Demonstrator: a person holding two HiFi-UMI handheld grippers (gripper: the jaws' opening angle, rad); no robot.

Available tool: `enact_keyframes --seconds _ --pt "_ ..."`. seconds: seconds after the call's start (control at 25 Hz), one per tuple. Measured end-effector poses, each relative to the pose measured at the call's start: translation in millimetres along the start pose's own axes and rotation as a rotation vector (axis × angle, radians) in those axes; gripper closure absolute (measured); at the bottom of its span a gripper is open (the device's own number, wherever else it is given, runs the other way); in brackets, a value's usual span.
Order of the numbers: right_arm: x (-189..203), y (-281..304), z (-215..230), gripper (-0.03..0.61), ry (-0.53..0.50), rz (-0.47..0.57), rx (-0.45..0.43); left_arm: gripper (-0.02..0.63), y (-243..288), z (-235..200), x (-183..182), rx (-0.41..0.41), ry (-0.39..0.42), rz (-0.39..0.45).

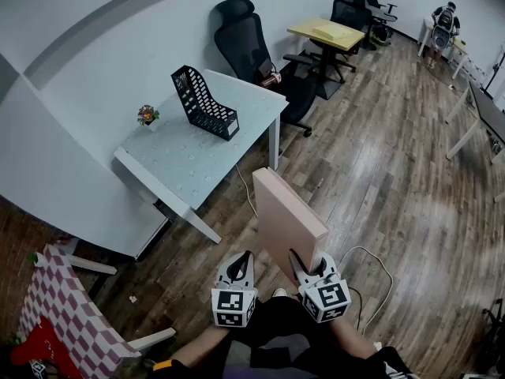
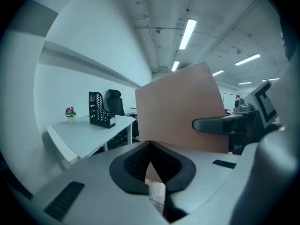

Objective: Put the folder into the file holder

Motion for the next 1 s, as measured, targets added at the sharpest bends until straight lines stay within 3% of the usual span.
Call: enact_keyframes --seconds 1.0 --pt "-5 1 22 0.431 0.055 0.037 -0.011 0.607 21 11 -10 0.02 0.029 0.002"
Point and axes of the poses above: the fingertips, and each gripper's own axes: y forward along the fingers, z to its right, x out of its underside, the point moved 9 cm from there along -y, backward along the fingers, and after that the axes turned 13 degrees about y, right-handed, at the moved point
